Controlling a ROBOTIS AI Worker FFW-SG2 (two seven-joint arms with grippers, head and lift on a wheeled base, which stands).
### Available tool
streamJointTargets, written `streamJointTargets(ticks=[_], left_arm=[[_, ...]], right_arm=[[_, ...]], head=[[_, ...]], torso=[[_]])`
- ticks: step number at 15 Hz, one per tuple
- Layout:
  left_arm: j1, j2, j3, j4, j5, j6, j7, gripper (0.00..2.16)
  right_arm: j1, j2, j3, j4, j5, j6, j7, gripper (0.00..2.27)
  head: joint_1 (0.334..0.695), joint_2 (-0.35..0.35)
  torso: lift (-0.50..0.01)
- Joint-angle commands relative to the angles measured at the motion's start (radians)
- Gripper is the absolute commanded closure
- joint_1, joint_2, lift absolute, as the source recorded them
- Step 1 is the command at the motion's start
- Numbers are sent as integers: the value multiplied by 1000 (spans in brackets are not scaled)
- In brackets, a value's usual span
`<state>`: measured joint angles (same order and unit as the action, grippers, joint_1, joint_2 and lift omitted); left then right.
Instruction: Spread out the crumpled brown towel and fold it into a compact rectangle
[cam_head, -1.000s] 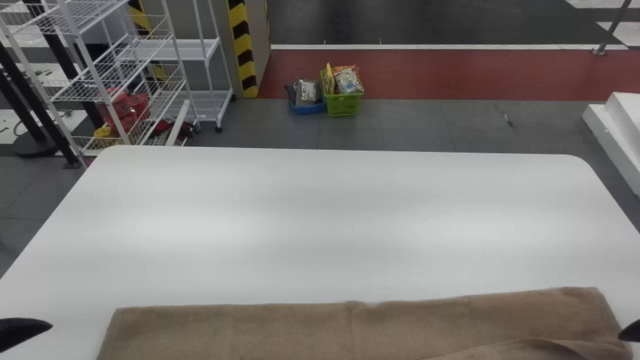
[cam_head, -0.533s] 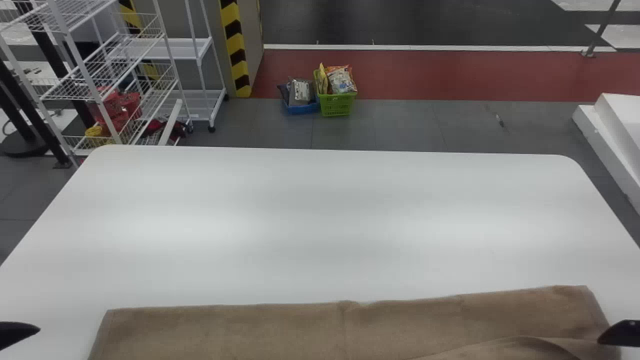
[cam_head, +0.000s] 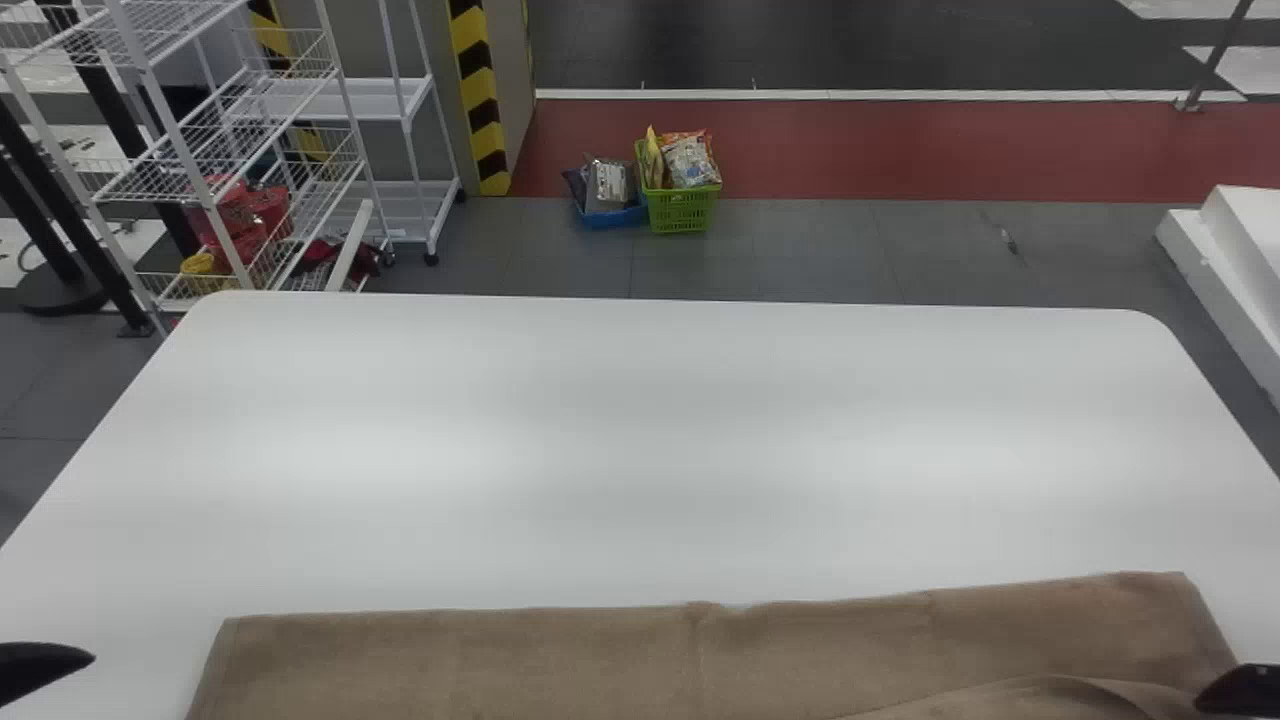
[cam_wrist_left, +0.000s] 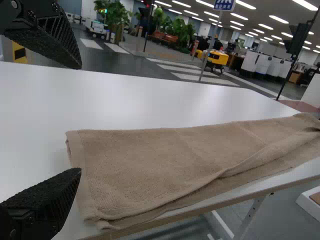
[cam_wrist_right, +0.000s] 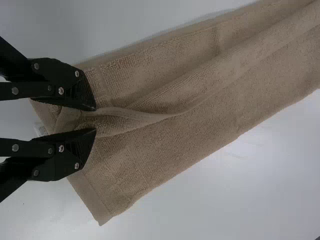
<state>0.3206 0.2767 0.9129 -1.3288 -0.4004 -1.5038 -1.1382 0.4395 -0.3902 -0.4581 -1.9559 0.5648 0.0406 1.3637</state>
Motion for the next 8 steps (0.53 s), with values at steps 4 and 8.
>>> streamJointTargets(ticks=[4,8], left_arm=[[-2,-1,-2,0,-2,0,0,87],[-2,-2,-2,0,-2,0,0,87]], right_arm=[[-5,1,-16,-4,-42,2,3,940],[-1,-4,-24,-9,-46,-7,3,1146]], head=[[695,36],[695,35]], torso=[[-127],[-127]])
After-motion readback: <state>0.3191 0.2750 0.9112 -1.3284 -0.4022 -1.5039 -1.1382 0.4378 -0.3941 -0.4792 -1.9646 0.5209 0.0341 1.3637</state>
